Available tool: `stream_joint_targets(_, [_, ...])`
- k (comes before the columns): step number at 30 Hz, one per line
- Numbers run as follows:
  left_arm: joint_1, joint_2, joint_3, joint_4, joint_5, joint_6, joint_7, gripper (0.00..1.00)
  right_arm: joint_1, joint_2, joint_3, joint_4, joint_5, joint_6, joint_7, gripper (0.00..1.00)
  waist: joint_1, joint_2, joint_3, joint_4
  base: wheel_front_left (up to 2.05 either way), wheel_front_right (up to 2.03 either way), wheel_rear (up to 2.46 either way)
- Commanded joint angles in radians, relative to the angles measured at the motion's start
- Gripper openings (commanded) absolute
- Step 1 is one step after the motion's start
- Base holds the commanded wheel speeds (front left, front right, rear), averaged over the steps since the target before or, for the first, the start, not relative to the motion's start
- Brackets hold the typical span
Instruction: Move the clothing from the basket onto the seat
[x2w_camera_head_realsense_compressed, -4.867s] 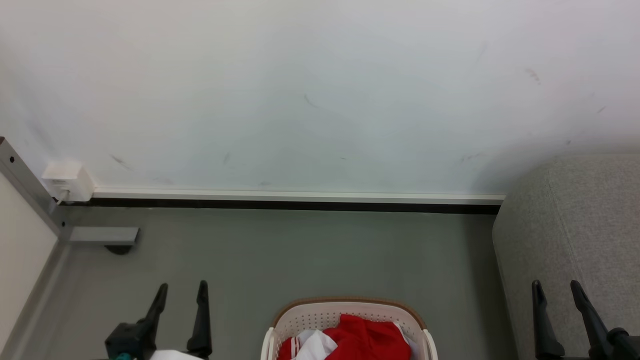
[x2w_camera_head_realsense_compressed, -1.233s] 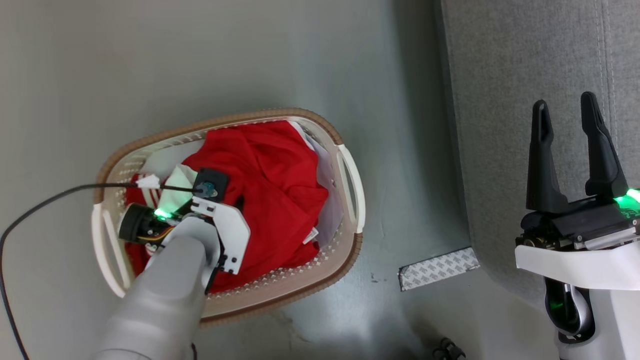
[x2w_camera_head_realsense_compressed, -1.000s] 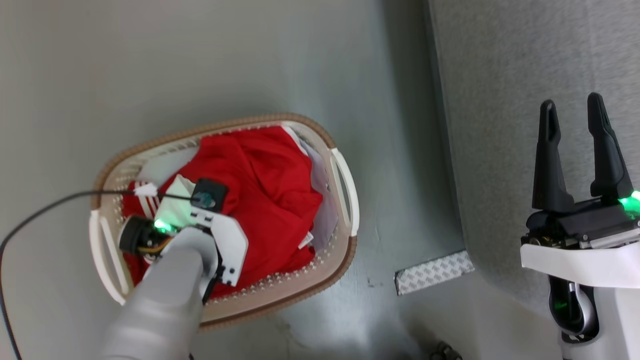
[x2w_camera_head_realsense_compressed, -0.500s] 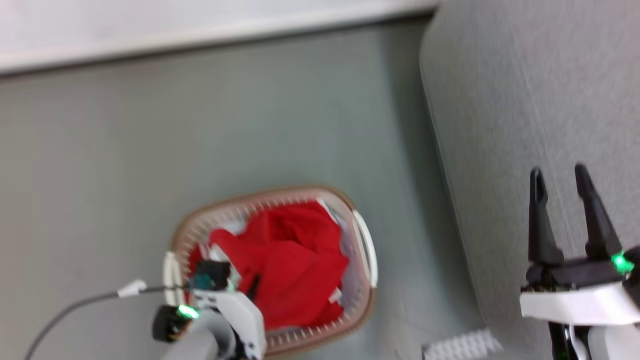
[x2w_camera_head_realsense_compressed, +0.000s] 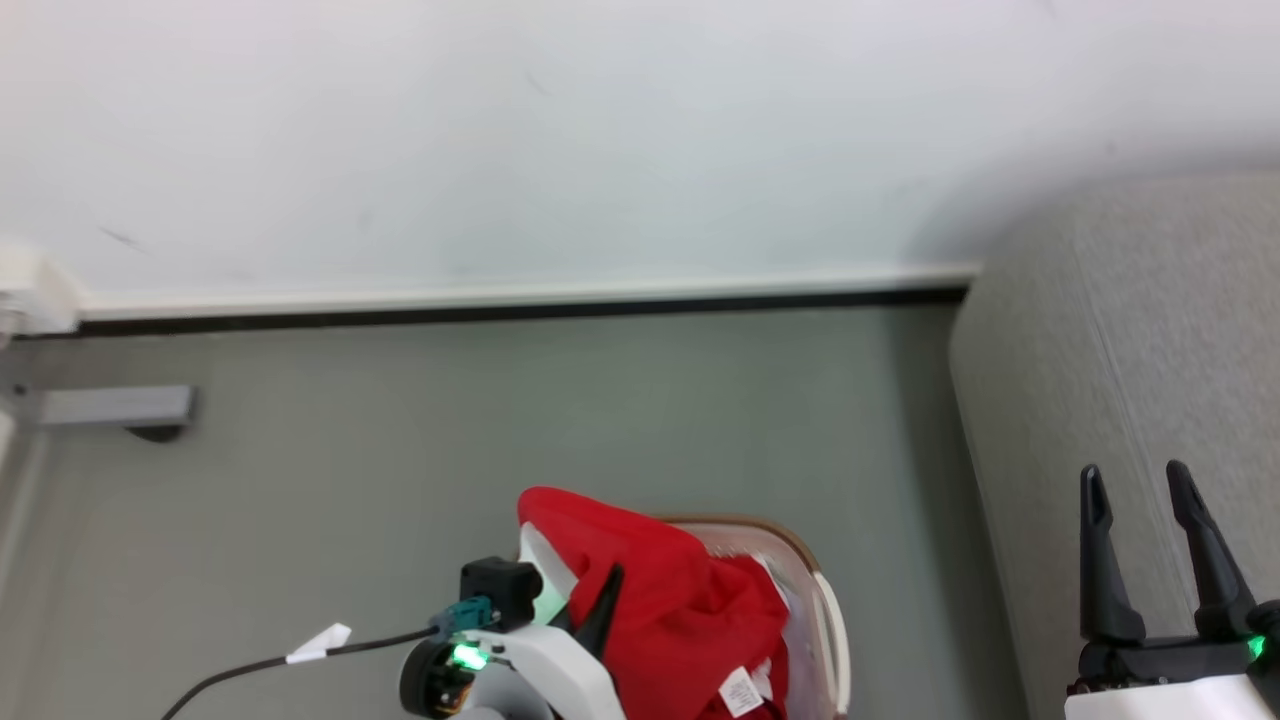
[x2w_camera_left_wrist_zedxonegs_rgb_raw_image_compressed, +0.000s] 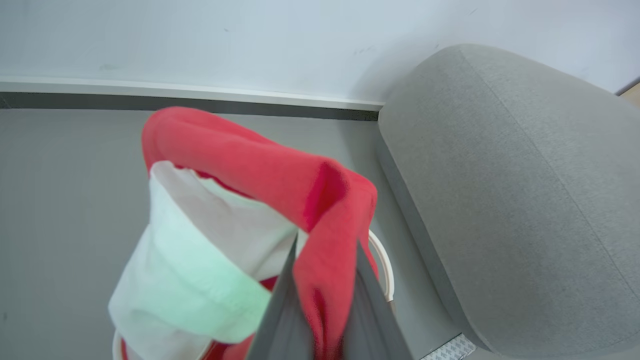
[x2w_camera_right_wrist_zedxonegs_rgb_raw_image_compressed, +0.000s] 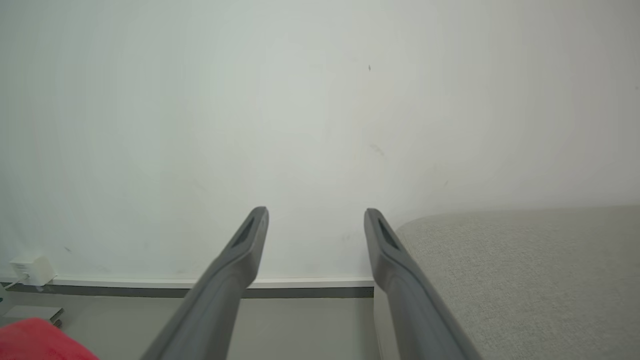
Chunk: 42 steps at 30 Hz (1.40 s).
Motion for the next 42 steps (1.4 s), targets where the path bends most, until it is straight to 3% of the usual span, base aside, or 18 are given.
stream_joint_targets(1, [0.025,0.003,-0.005,-0.044,-0.002,0.012,0.009,0.00,0.022,-0.002,0.001,-0.002,-0.010,-0.002,0.001,1.00,0.0004,0.0000,-0.074,0.065,0.00,0.00,0.00])
stream_joint_targets(18, [0.141,0.102,0.013,-0.522,-0.004,0.126,0.106,0.00,0.108,-0.004,0.014,0.005,-0.025,-0.002,0.001,1.00,0.0004,0.0000,-0.208,0.080,0.00,0.00,0.00])
stream_joint_targets(28, [0.165,0.154,0.033,-0.670,-0.014,0.165,0.156,0.00,0.120,-0.036,0.063,0.004,-0.030,-0.002,0.001,1.00,0.0004,0.0000,-0.243,0.065,0.00,0.00,0.00])
stream_joint_targets(31, [0.164,0.160,0.031,-0.695,-0.015,0.166,0.168,0.00,0.113,-0.066,0.132,0.002,-0.025,-0.002,0.001,1.00,0.0004,0.0000,-0.246,0.064,0.00,0.00,0.00])
stream_joint_targets(36, [0.140,0.165,0.018,-0.714,-0.003,0.162,0.184,0.00,0.073,-0.160,0.360,0.022,0.016,-0.002,0.001,1.00,0.0004,0.0000,-0.245,0.069,0.00,0.00,0.00])
stream_joint_targets(37, [0.140,0.165,0.018,-0.714,-0.003,0.162,0.184,0.00,0.073,-0.160,0.360,0.022,0.016,-0.002,0.001,1.00,0.0004,0.0000,-0.245,0.069,0.00,0.00,0.00])
stream_joint_targets(42, [0.117,0.149,0.001,-0.715,0.002,0.156,0.193,0.00,-0.006,-0.224,0.553,0.038,0.043,-0.002,0.009,1.00,0.0004,0.0000,-0.242,0.079,0.00,0.00,0.00])
